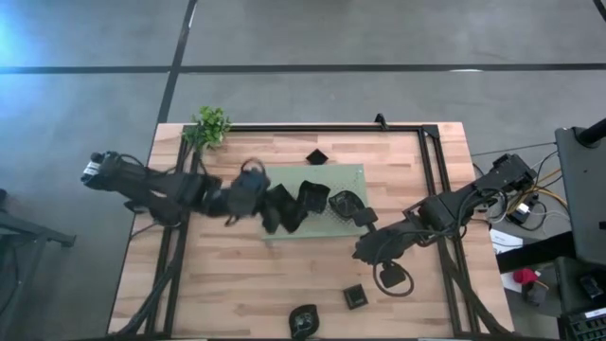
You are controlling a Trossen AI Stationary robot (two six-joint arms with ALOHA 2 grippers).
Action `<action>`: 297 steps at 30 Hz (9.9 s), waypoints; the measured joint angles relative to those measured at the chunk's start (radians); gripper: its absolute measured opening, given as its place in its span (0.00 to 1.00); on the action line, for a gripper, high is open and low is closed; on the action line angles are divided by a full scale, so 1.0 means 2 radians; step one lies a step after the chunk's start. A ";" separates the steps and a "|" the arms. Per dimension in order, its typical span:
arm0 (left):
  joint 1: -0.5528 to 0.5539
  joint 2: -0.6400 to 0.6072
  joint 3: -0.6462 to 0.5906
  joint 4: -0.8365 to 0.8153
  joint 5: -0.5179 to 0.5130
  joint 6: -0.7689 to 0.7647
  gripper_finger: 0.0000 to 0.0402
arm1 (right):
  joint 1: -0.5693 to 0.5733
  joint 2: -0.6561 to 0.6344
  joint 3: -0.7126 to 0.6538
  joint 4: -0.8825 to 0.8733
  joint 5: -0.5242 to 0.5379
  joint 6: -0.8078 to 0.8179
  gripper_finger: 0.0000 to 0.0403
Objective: Pick & Place Mini shaped plates
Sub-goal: Stack the distorted square plate on top of the distorted square plates on the shelf, then stack the square plate on top of the square plates on the shelf
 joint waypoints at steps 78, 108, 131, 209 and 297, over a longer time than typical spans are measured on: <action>0.126 0.113 0.007 0.127 0.087 -0.035 0.01 | 0.000 0.000 0.000 0.001 0.002 -0.003 0.02; 0.130 0.073 0.011 0.106 0.087 -0.009 0.16 | 0.001 0.000 -0.001 0.000 0.002 0.005 0.02; -0.055 0.005 -0.027 0.075 0.063 0.337 0.16 | 0.051 0.002 -0.063 0.056 -0.005 0.038 0.02; -0.186 0.006 -0.124 0.178 -0.038 0.279 0.16 | 0.073 0.136 -0.282 0.358 -0.011 0.128 0.17; -0.118 0.022 -0.114 0.296 -0.203 0.362 0.16 | -0.050 0.058 -0.042 0.305 0.337 -0.144 0.02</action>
